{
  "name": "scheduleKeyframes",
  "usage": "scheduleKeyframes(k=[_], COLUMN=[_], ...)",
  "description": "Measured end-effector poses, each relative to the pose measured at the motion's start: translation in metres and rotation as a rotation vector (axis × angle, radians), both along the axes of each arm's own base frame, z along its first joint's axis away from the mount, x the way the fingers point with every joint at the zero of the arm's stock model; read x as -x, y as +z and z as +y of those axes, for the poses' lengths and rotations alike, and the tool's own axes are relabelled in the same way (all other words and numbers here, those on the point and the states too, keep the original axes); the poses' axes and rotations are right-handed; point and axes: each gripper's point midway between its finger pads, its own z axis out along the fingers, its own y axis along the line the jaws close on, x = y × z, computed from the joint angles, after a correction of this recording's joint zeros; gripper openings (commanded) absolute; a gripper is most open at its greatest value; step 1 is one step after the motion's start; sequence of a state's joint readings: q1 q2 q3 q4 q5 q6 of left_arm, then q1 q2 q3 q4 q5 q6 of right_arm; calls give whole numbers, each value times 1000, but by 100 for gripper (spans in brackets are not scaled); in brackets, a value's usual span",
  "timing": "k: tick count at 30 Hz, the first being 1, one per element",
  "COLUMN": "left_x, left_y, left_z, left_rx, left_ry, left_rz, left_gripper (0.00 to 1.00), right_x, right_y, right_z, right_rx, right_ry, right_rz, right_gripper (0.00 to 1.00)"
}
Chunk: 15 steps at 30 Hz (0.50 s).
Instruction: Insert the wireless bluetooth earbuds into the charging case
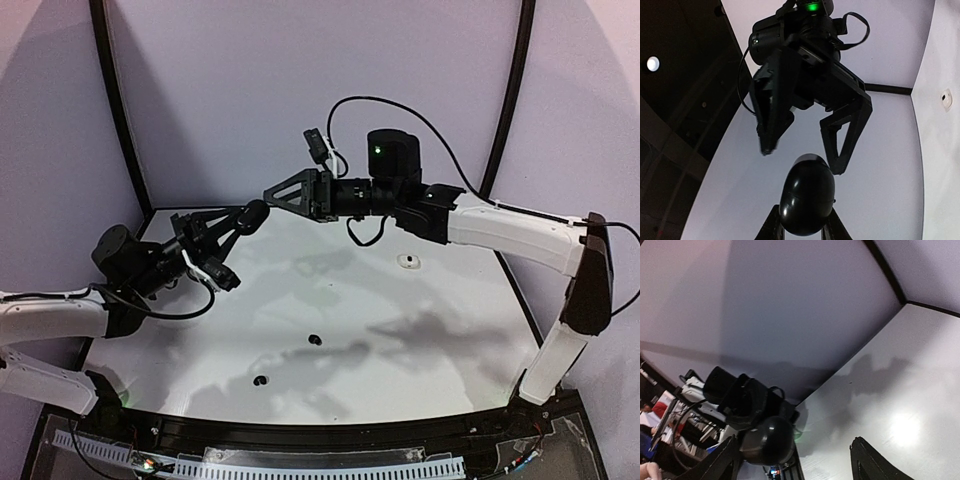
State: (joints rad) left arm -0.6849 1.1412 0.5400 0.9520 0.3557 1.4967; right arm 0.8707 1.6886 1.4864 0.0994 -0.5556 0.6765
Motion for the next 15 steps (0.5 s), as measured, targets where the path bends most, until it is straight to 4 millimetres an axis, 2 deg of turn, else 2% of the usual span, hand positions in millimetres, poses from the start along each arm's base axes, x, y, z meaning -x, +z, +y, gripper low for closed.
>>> scheduleKeyframes(k=[4,6,12,14,15], left_x=[-2,-3,-3,-3,-3], left_y=[-2,-4,-1,-2,-2], left_z=[-1,-2,-2,-3,-3], left_rx=[-19,-28,-27,-30,-32], left_ry=[18,23,29,27,25], left_rz=[-33,-41,-68,-68,-69], left_gripper=[1,1,1,1,1], right_x=[15,21,25,26,26], right_y=[7,10,4,-1,-3], right_z=[7,9,17,21,23], right_rx=[-32,-39,-37,-30,-25], right_ry=[90,125,183,204,212], right_rz=[2,2,18,29,32], right_gripper=[61,59,54,47,37])
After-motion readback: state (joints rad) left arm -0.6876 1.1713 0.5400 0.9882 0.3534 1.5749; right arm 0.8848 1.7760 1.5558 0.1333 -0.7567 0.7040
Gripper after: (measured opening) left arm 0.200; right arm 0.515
